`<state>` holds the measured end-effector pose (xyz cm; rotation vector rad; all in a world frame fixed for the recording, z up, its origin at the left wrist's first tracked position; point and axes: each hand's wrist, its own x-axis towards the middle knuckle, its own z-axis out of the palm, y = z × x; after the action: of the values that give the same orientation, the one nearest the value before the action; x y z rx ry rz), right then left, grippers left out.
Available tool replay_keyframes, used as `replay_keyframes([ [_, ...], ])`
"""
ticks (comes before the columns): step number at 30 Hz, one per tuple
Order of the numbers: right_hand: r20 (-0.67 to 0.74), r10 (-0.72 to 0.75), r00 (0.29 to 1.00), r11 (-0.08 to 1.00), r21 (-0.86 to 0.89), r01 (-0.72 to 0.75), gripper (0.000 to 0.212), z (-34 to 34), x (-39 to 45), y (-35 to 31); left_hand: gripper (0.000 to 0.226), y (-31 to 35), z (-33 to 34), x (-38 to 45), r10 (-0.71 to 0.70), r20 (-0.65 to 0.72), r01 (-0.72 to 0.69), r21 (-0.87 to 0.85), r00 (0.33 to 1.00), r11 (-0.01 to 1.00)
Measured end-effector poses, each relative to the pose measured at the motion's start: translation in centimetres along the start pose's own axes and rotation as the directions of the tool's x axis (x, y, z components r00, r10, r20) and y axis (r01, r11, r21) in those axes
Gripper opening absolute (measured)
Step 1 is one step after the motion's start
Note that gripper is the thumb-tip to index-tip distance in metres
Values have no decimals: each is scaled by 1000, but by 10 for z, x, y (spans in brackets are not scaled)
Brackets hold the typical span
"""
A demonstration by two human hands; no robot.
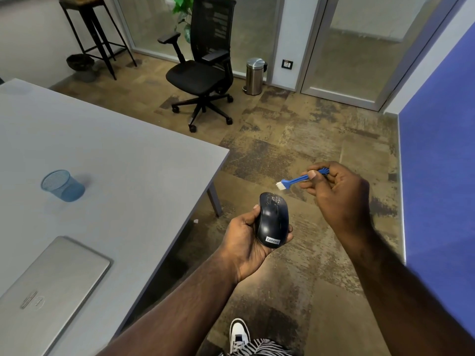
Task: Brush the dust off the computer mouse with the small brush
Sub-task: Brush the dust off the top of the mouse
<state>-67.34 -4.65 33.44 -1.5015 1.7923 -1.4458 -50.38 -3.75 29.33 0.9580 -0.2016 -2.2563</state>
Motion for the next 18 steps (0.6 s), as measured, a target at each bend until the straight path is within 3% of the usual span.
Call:
replay_keyframes([
  [3, 58, -15, 998, 995, 103, 9, 12, -1, -4, -6, 44, 1, -1, 1, 8, 2, -8, -1, 1000, 1000],
  [8, 77, -47, 996, 998, -48, 51, 17, 4, 1, 2, 44, 1, 1, -1, -7, 16, 7, -9, 1000, 1000],
  [14, 151, -66, 986, 994, 101, 51, 12, -4, -2, -4, 45, 3, -2, -2, 16, 15, -16, 6, 1000, 1000],
  [18, 140, -51, 989, 996, 85, 39, 12, -3, 3, -3, 45, 2, -3, -3, 12, 9, -12, 4, 1000, 1000],
])
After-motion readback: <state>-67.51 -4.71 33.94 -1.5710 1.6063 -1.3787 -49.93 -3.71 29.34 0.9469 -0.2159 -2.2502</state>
